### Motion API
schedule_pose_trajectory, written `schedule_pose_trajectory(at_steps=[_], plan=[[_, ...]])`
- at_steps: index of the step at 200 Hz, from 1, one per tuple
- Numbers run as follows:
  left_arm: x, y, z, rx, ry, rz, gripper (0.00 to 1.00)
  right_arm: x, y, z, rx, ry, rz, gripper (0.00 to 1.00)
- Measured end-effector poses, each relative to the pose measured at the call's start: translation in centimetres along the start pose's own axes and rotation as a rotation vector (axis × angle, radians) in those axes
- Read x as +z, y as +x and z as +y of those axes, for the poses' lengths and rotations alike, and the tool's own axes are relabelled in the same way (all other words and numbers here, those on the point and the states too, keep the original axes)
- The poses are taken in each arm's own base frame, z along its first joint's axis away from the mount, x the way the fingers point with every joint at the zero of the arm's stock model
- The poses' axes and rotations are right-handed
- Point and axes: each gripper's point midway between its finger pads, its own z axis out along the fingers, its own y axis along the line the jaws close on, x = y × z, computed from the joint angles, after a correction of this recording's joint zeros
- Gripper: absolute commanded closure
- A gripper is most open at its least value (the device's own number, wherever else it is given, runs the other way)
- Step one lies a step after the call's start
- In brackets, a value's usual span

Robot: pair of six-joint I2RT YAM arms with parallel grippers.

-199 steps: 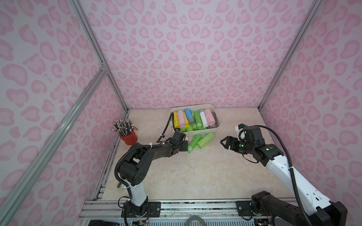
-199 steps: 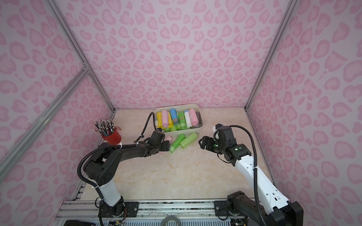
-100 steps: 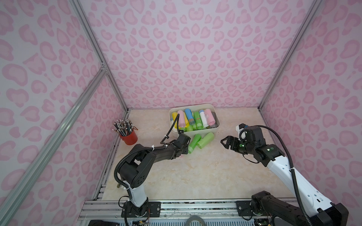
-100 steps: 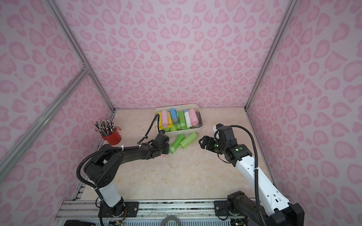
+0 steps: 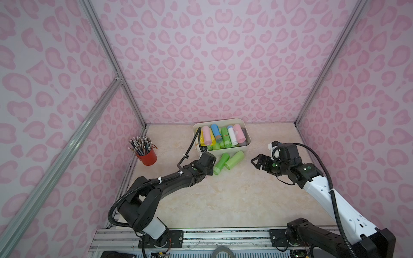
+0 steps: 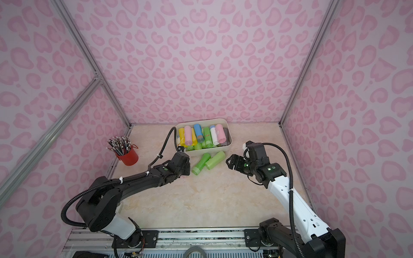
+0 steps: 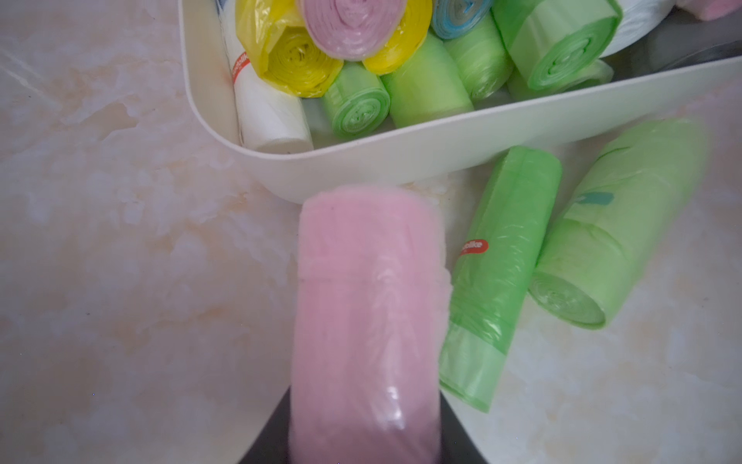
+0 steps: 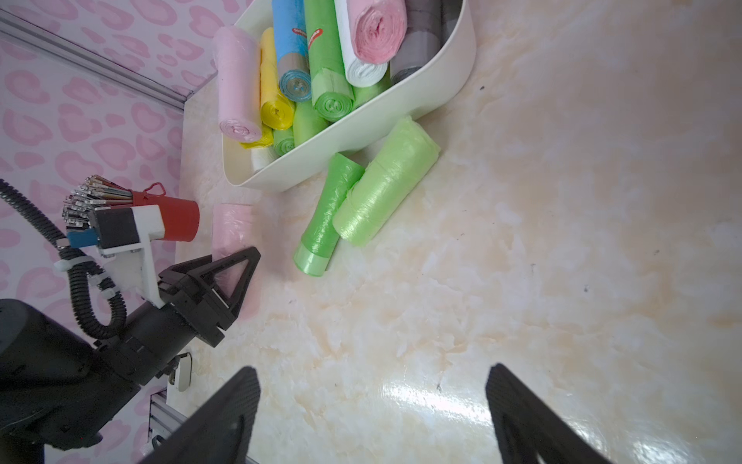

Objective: Put the roll of trash bags into the storage box
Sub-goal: Pick up the roll of trash bags from the center of the board, then place the roll of trash bags in the storage box.

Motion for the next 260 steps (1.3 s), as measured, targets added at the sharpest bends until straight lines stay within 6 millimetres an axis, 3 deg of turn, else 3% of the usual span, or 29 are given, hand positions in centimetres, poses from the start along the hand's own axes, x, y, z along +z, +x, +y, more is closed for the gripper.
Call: schedule_pose_trajectory(at_steps=[40,69,107,133,187,260], plan=[[-1.1,-1.0,0.2,-0.025,0.013,-0.022,0.63,0.2,0.1,0.0,0.016,-0.002,0.008,0.10],[-1.9,-2.1,-0.6,-0.042,0.055,-0.042,0.64,0.7,0.1,0.1,0.029,-0.010,0.021,0.10],[-2.9,-6.6,-2.7,-0.069,0.107,-0.113,0.65,0.9,-0.4,0.5,0.029,-0.026,0.004,0.09],[-2.3,-10.8,-3.5,-0.097,0.127,-0.155,0.65,1.1,-0.2,-0.6,0.015,0.016,-0.002,0.09],[1.4,-19.4,-3.5,-0.179,0.154,-0.231,0.65,1.2,0.7,-2.7,-0.021,0.100,-0.004,0.09],[9.9,-23.9,-1.7,-0.273,0.169,-0.194,0.66,1.4,1.4,-4.2,-0.021,0.150,-0.006,0.09]])
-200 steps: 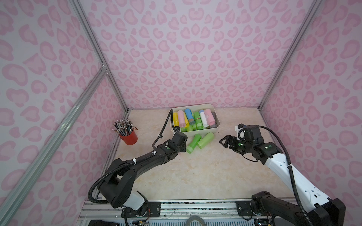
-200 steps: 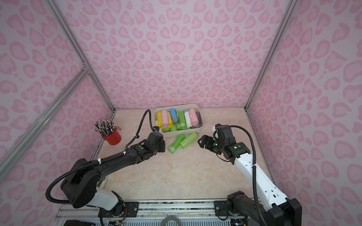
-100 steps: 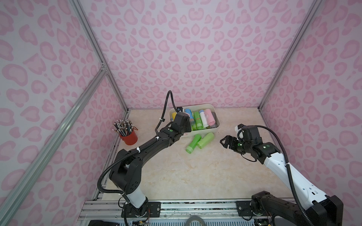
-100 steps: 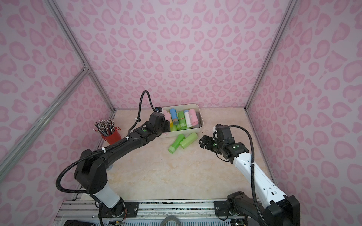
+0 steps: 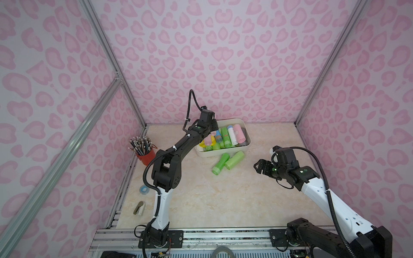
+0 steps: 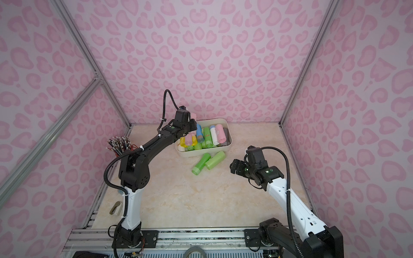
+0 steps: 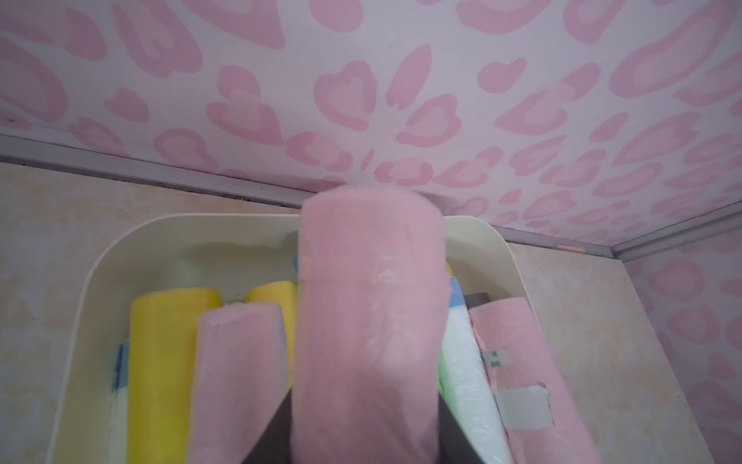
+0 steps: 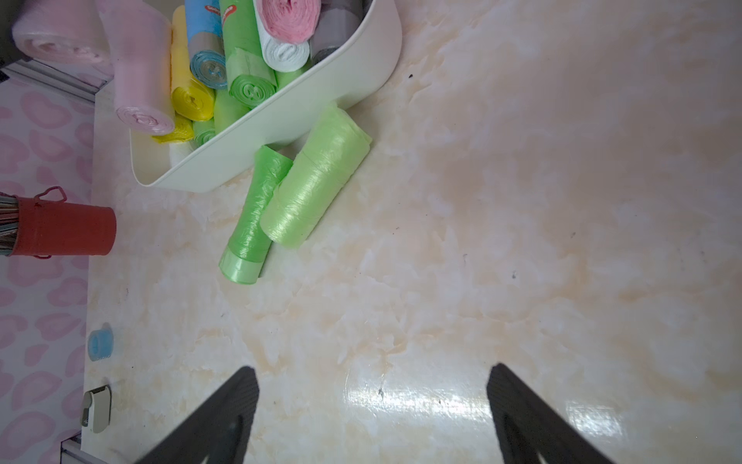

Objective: Put the roll of trash bags into the storage box
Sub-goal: Place the roll of trash bags in the storage box.

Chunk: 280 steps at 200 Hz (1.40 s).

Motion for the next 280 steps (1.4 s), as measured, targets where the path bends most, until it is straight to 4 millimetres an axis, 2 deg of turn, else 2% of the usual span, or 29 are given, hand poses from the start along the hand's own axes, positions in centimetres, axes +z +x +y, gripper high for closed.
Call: schedule_pose_trajectory(at_steps=[17,39,55,73,81,98,125,133,140,174,218,264,280], plan=[[1.6,0.1,0.8,-0.019,-0.019,0.017,0.67,0.0,0.0,0.0,0.001,0.001,0.001,0.09],[3.2,1.1,0.5,-0.020,-0.003,0.052,0.66,0.3,0.0,-0.2,0.002,0.012,0.004,0.10],[3.7,2.5,1.0,-0.018,-0.018,0.092,0.62,0.5,0.1,-0.4,0.004,0.018,0.013,0.10],[3.6,3.2,0.8,-0.014,-0.021,0.110,0.58,0.9,0.4,-0.6,0.006,0.025,0.024,0.10],[3.6,3.2,0.8,-0.013,-0.021,0.110,0.52,1.0,0.6,-0.7,0.011,0.029,0.030,0.10],[3.4,3.7,0.9,-0.008,-0.026,0.119,0.33,1.1,0.7,-0.8,0.017,0.032,0.034,0.10],[2.6,3.5,0.3,0.001,-0.019,0.103,0.16,1.1,0.6,-0.8,0.018,0.031,0.033,0.10],[2.4,3.6,0.1,0.008,-0.015,0.099,0.02,1.1,0.6,-0.8,0.018,0.031,0.033,0.10],[2.2,3.7,0.0,0.020,-0.012,0.102,0.00,1.1,0.6,-0.8,0.018,0.030,0.033,0.10],[0.2,2.9,-1.5,0.037,-0.005,0.066,0.00,1.0,0.7,-0.8,0.018,0.028,0.029,0.10],[-2.5,2.0,-1.6,0.043,-0.012,0.031,0.00,0.9,0.9,-0.9,0.033,0.027,0.028,0.10],[-7.8,0.3,-4.2,0.086,0.032,-0.070,0.00,0.7,1.0,-0.6,0.036,0.019,0.027,0.10],[-10.0,0.4,-4.6,0.091,0.047,-0.105,0.00,0.7,1.1,-0.4,0.038,0.014,0.029,0.10]])
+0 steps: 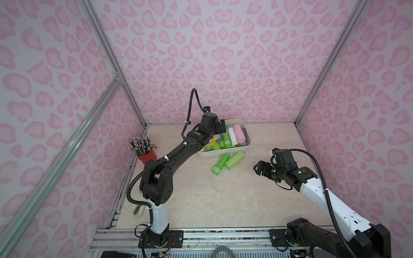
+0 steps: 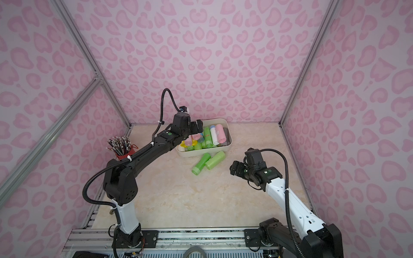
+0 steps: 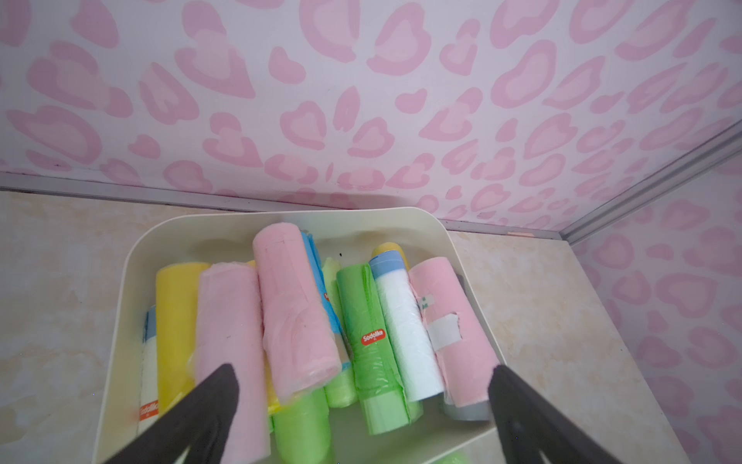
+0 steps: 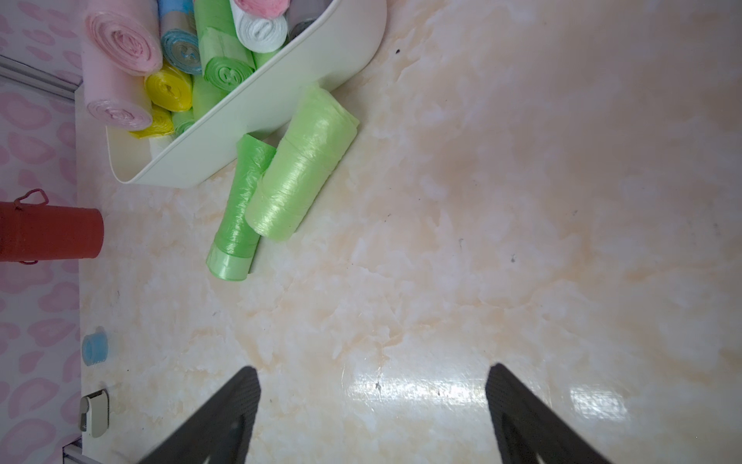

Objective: Put the roll of trash bags into the storage box
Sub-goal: Place the roll of trash bags in the storage box, then pick up the roll of trash bags from the center of the board.

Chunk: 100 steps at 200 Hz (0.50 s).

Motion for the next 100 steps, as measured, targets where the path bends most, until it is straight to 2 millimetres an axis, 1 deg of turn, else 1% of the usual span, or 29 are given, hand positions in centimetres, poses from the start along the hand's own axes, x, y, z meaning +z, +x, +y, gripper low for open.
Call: schedule_pose_trajectory(at_steps=[20,42,50,62,85,100], plan=[[-3.1,0.2,-0.7,0.012,0.020,-0.042,0.00,0.0,0.3,0.3,-0.008,-0.006,0.005,0.10],[-7.0,0.2,-1.5,0.021,0.041,-0.116,0.00,0.2,0.6,0.6,-0.005,-0.010,0.015,0.10],[-8.2,0.6,-1.6,0.023,0.046,-0.131,0.00,0.5,0.7,0.7,-0.008,-0.010,0.022,0.10],[-9.7,1.4,-1.2,0.026,0.047,-0.141,0.00,1.0,0.9,0.8,-0.001,-0.006,0.035,0.10],[-12.5,3.0,0.6,0.020,0.020,-0.168,0.01,1.9,1.1,1.1,0.007,-0.008,0.055,0.10],[-14.5,4.8,1.5,0.016,0.027,-0.174,0.00,2.5,1.2,1.2,0.009,-0.009,0.063,0.10]])
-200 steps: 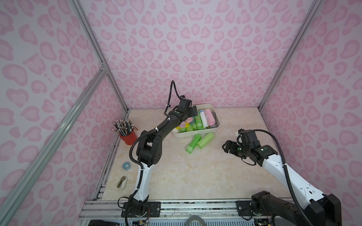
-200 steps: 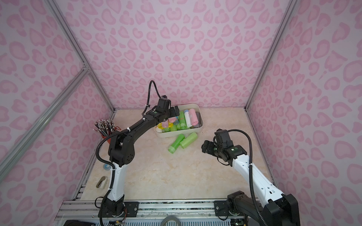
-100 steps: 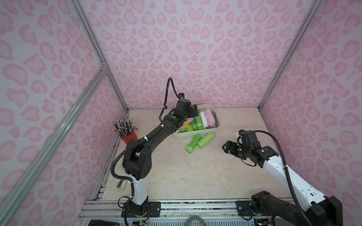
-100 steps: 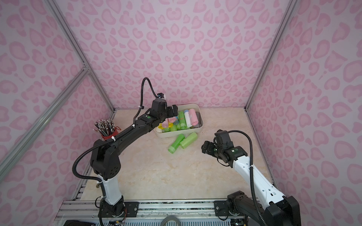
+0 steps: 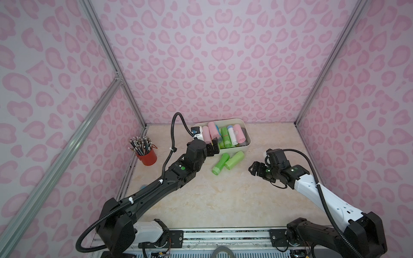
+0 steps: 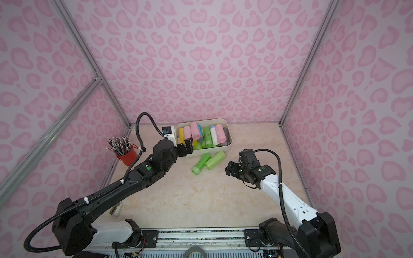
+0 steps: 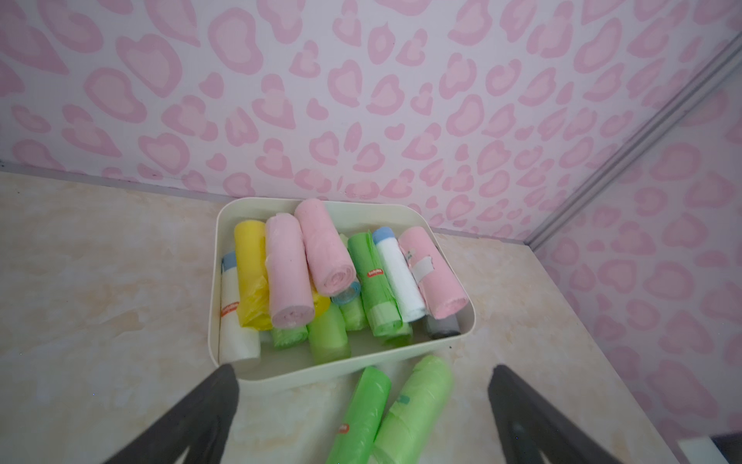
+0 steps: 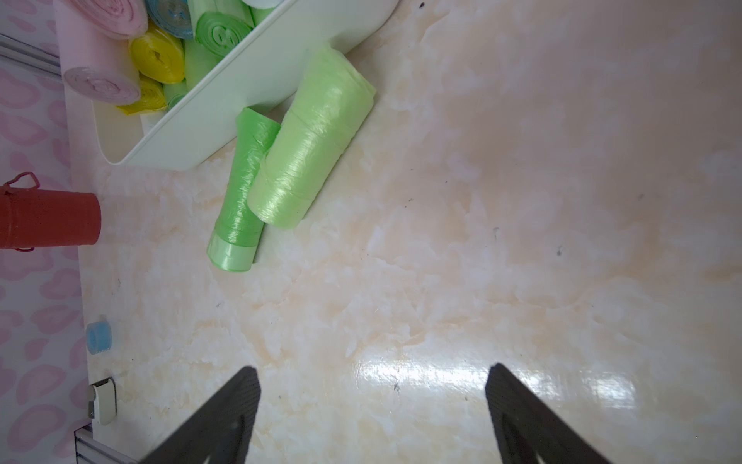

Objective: Put the roll of trash bags into the storage box
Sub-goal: Pick up the roll of trash bags from the center of the board.

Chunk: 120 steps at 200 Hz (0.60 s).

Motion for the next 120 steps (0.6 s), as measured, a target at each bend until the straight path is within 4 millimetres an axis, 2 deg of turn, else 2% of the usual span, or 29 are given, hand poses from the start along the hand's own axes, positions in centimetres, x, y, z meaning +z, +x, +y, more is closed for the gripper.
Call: schedule_pose_trajectory(at_steps=[29,54,80,120], plan=[[-2.6,1.9,2.9,-0.043,-0.039,-0.014,0.00,1.0,-0.5,0.5,0.029,-0.020,-0.003,0.10],[-4.2,3.5,4.3,-0.080,-0.039,-0.009,0.01,2.6,-1.2,0.9,0.072,-0.034,-0.014,0.08],[-5.6,4.5,5.2,-0.115,-0.024,-0.003,0.01,4.7,-1.6,1.1,0.127,-0.044,-0.009,0.06],[-7.3,5.7,5.5,-0.164,0.037,0.005,0.00,7.3,-2.5,1.8,0.177,-0.072,-0.005,0.06]])
